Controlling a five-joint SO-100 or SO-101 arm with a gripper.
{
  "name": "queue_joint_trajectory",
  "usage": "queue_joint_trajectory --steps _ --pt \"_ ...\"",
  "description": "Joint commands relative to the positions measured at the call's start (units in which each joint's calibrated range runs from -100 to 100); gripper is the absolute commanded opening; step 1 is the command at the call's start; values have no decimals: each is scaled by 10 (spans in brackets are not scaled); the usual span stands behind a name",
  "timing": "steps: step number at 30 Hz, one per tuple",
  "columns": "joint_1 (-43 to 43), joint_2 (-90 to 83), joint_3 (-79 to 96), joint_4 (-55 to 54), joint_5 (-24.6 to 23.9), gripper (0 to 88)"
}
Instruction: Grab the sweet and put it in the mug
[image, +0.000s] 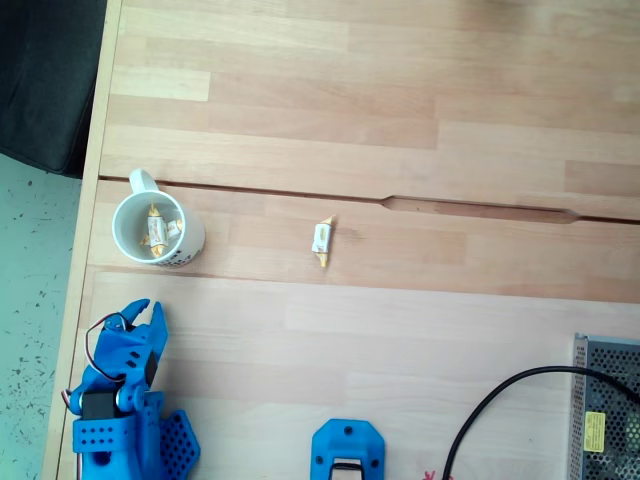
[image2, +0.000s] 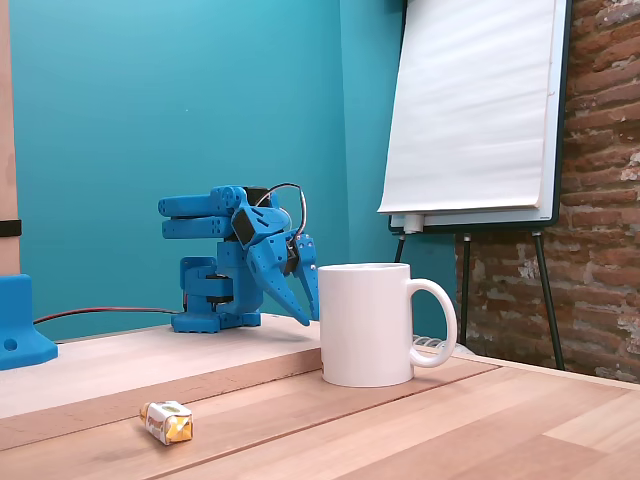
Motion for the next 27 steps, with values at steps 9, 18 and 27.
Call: queue_joint_trajectory --steps 9,18,27 --pt "2 -15 5 -7 4 34" --pt "51 -16 -235 0 -2 33" --pt "128 23 -320 0 3 35"
